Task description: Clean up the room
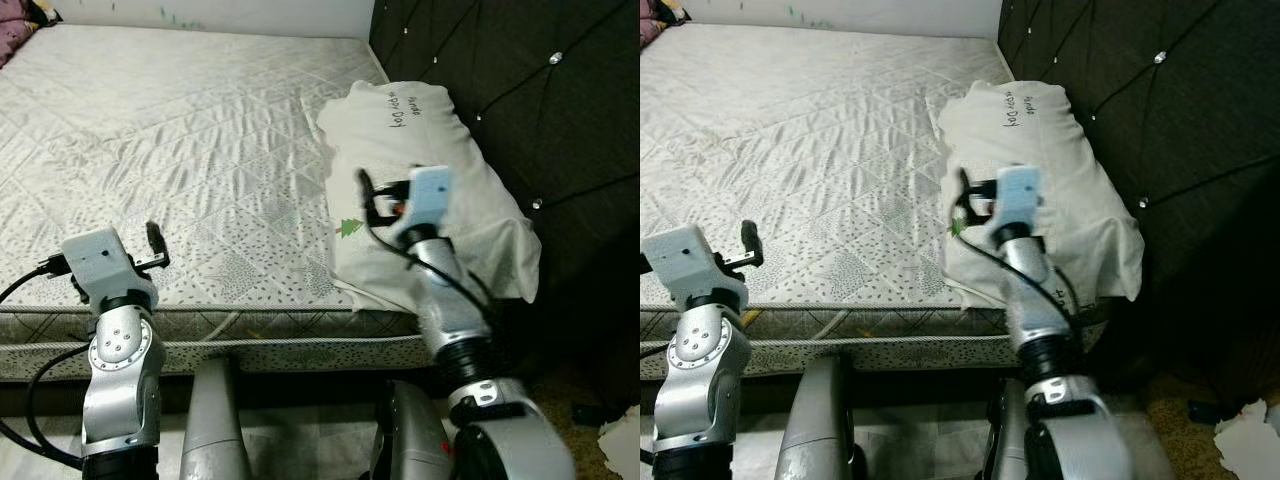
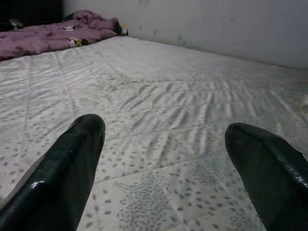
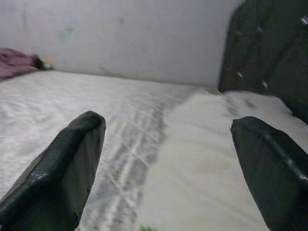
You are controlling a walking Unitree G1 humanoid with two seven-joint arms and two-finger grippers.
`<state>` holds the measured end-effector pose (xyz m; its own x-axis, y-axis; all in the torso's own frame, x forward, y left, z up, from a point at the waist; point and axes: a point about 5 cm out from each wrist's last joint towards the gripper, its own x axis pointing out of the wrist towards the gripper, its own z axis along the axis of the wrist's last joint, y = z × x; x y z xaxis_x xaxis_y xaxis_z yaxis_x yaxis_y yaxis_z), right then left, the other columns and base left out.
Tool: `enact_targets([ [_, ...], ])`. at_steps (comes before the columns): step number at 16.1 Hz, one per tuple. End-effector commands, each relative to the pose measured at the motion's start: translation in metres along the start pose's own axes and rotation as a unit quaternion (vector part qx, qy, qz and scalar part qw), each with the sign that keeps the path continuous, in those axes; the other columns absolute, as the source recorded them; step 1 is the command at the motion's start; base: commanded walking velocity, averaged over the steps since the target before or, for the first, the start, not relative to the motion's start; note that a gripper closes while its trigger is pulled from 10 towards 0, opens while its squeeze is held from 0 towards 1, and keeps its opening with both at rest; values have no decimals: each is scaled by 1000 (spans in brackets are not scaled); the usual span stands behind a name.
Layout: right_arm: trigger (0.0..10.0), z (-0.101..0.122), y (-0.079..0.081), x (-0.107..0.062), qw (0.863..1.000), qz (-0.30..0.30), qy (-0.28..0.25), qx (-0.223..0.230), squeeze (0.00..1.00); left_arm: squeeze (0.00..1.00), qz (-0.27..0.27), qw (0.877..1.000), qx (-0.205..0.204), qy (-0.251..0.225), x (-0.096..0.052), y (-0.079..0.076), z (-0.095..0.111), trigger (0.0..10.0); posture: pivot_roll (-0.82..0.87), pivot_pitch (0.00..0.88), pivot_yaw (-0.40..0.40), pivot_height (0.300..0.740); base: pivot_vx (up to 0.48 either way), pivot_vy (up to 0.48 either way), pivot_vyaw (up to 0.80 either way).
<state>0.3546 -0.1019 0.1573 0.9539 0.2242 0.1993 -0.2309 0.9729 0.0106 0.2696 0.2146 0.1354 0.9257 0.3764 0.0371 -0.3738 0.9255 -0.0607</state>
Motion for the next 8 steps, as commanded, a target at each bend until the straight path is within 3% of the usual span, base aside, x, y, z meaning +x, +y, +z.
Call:
enact_targets([
  [1, 10000, 9, 1, 1, 1000, 11, -17, 10, 0, 0, -10, 1000, -11, -18, 2, -4, 8, 10000, 71, 0, -67, 537, 0, 0, 0],
  [8, 10000, 40, 22, 20, 996, 36, -62, 48, 0, 0, -32, 999, -20, -31, 2, -16, 11, 10000, 71, 0, -76, 607, 0, 0, 0],
])
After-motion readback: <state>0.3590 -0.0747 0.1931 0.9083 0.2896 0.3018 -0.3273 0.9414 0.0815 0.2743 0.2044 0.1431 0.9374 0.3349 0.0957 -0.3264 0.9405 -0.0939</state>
